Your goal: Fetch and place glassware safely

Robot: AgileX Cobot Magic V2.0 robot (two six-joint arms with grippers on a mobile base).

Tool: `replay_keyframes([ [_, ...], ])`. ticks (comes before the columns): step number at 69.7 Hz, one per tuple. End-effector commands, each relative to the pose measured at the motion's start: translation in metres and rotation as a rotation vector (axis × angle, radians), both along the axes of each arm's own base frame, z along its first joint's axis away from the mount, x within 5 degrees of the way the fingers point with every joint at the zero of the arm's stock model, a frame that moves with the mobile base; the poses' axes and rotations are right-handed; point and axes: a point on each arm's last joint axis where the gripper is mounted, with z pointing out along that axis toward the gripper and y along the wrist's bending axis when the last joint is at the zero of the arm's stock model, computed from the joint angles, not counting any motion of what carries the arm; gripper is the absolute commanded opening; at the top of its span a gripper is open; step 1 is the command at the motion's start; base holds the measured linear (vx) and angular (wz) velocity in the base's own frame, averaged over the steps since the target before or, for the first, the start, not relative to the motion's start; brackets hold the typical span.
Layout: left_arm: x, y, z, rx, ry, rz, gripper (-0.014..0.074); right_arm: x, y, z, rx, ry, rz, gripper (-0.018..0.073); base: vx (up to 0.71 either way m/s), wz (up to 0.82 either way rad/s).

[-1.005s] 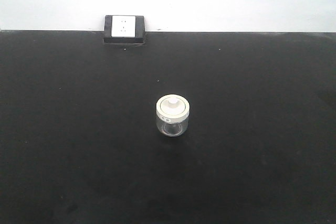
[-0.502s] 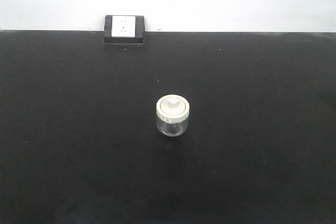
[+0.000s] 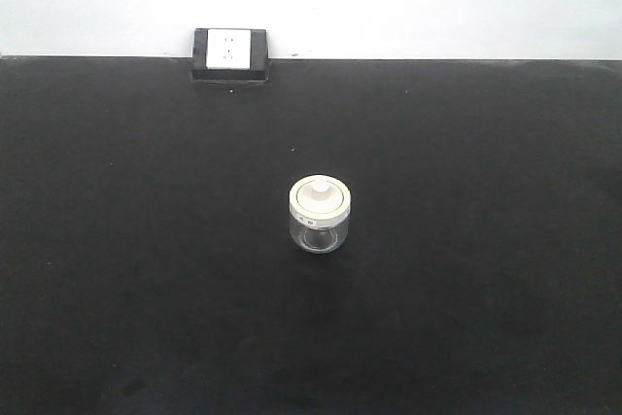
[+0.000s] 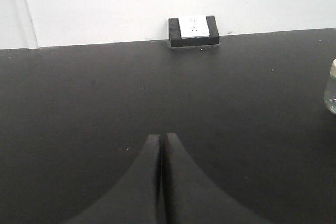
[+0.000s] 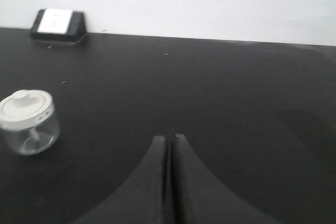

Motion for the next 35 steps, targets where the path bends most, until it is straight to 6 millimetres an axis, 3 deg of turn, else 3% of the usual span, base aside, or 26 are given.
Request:
replay_keyframes([
  [1, 0.001, 0.0, -0.004, -0.012, -0.048, 0.001, 0.0002, -0.002, -0.004, 0.003, 0.049, -0.13, -0.053, -0.0003, 0.0, 0.0],
  [35, 0.001, 0.0, -0.004, -0.012, -0.048, 0.001, 0.0002, -0.033, -0.007, -0.054, 0.066, -0.269, -0.107, -0.0003, 0.0, 0.0],
])
